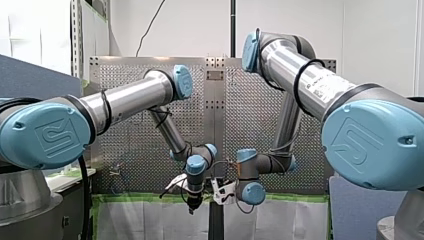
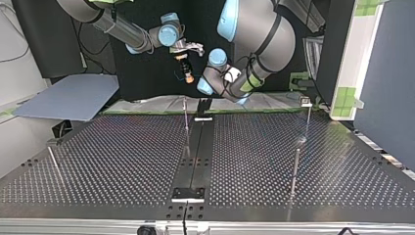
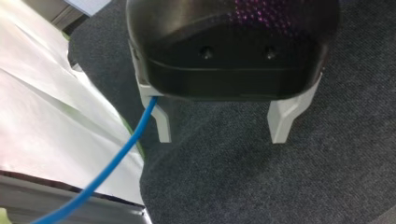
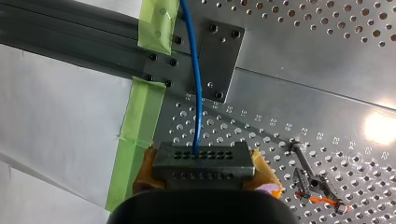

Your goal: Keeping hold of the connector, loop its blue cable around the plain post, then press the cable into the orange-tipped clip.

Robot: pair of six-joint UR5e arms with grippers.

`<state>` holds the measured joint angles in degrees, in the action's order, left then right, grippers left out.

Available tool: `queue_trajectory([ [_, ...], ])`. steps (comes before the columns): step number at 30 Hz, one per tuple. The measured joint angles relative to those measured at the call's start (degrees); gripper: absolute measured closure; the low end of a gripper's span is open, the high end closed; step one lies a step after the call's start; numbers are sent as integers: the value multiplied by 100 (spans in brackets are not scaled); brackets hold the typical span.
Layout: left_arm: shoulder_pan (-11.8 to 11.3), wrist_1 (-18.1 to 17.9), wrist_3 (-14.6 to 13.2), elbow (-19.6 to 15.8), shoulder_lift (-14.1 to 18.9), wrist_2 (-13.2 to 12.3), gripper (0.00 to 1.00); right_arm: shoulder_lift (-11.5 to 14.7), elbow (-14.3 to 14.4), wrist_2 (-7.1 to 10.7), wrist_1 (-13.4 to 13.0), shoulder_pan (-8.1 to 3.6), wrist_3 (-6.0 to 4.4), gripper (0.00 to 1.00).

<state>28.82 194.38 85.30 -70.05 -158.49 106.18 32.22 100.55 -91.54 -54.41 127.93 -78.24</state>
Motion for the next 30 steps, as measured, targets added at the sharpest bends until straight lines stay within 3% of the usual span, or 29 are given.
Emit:
queue_trajectory([
  [14, 3, -55, 21, -3, -27, -34, 0, -2, -1, -1, 38, 8, 0, 100],
  [15, 5, -55, 23, -4, -27, -34, 7, -2, -2, 0, 42, 8, 0, 100],
  [16, 6, -56, 24, -5, -27, -34, 7, -2, -2, 0, 50, 8, 0, 100],
  [17, 7, -58, 27, -5, -28, -35, 17, -2, -1, 0, 55, 8, 0, 100],
  [20, 13, -62, 60, -6, -28, -43, 26, -1, 2, 1, 66, 8, 2, 100],
  [21, 15, -63, 74, -6, -28, -47, 52, -1, 1, 1, 67, 8, 4, 100],
  [22, 15, -64, 93, -6, -28, -61, 52, -1, 2, 2, 71, 9, 5, 100],
  [24, 17, -68, 115, -6, -28, -100, 72, -1, 3, 3, 75, 9, 7, 100],
  [25, 17, -73, 120, -6, -28, -124, 72, -1, 3, 3, 77, 9, 8, 100],
  [26, 20, -85, 124, -6, -27, -149, 88, -1, 4, 3, 77, 10, 8, 100],
  [27, 23, -95, 126, -6, -27, -161, 97, -1, 4, 3, 77, 10, 8, 100],
  [30, 27, -126, 161, -6, -27, -182, 100, -1, 4, -1, 79, 13, 9, 100],
])
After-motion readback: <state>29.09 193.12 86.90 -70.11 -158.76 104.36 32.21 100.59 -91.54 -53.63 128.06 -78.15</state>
